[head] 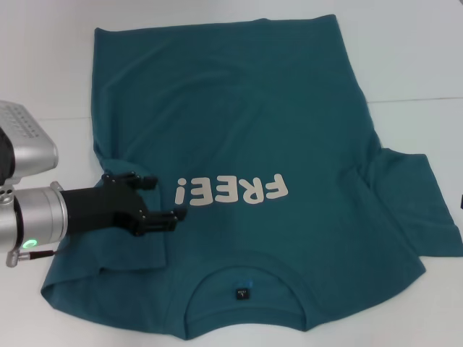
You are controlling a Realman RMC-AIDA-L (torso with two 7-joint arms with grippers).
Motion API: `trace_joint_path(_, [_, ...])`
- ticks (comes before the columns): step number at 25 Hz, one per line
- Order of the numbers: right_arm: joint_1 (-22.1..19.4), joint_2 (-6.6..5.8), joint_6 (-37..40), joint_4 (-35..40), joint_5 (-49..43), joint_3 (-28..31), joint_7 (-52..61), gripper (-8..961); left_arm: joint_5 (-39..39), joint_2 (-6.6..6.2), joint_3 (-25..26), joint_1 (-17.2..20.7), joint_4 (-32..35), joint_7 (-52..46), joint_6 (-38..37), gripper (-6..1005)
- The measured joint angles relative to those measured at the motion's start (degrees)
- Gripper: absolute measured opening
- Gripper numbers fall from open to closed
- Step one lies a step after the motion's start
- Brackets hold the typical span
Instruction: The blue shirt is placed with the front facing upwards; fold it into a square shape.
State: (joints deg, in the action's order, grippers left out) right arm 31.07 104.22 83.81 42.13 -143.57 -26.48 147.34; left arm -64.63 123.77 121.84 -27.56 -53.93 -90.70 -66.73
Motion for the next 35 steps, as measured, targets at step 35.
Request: trace_joint_path(35, [2.31, 1.66, -10.4, -6.05, -1.71, -7.66, 1.62, 824, 0.61, 0.24, -3.5, -1.08, 2.89, 0.64, 2.39, 844])
